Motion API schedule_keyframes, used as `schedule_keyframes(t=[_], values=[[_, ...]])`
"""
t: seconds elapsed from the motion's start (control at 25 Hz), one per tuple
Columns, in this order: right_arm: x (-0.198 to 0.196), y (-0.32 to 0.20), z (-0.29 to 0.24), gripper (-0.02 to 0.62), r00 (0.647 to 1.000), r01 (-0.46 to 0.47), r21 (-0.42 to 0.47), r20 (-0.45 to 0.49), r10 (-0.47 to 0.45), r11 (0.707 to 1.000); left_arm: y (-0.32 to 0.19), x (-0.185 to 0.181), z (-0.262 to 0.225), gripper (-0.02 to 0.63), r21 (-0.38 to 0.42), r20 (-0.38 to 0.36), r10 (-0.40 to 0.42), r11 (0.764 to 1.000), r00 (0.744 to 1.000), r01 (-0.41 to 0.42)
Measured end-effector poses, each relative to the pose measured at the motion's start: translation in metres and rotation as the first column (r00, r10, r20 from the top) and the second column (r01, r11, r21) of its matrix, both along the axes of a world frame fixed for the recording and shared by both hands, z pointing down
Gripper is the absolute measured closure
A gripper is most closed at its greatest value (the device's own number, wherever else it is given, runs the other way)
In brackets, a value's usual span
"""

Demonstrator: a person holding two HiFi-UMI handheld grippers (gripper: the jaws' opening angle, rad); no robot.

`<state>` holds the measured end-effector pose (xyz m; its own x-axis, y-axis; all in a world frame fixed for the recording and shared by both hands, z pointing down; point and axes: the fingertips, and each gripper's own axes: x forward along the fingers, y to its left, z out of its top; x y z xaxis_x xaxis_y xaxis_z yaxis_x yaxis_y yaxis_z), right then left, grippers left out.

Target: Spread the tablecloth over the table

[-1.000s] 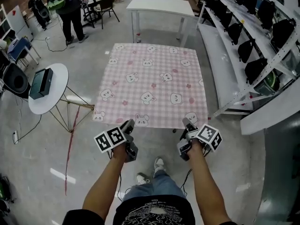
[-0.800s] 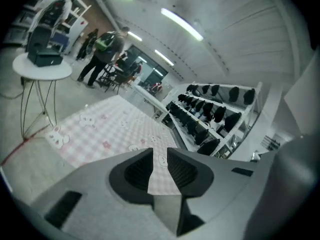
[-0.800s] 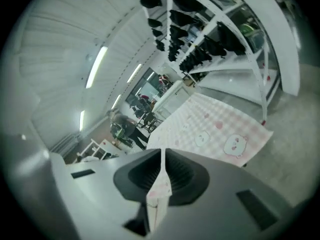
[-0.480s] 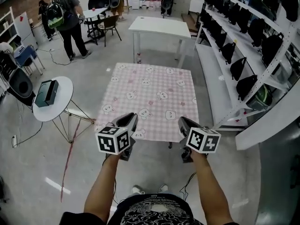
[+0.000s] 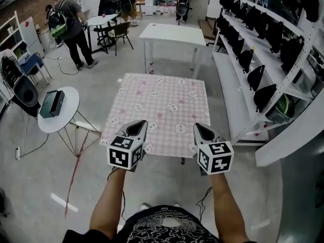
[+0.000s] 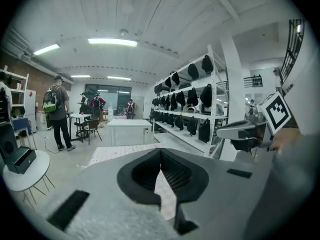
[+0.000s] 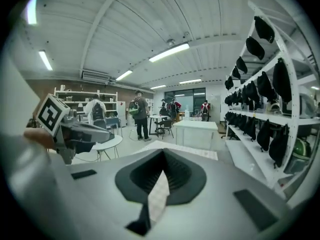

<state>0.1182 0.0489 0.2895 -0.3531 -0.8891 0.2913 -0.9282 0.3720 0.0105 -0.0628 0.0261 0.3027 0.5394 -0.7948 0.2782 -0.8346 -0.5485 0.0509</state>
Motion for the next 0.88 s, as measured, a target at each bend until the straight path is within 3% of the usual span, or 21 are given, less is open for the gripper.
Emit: schedule_keyframes(t=[0.2,0.88], values=[[0.006,0.0,-0.01,0.592,1.0,-0.009,0.043,-0.021,0.009,0.999,0.002,0.003,-0.005,0.604,0.022,0.028,-0.006,1.0,1.0,0.006],[0.002,0.01,-0.013,0.592,0.999,0.005,0.061,-0.044,-0.002,0.998,0.013,0.0,-0.004,0.604,0.021,0.037,-0.035,0.999,0.999,0.034]])
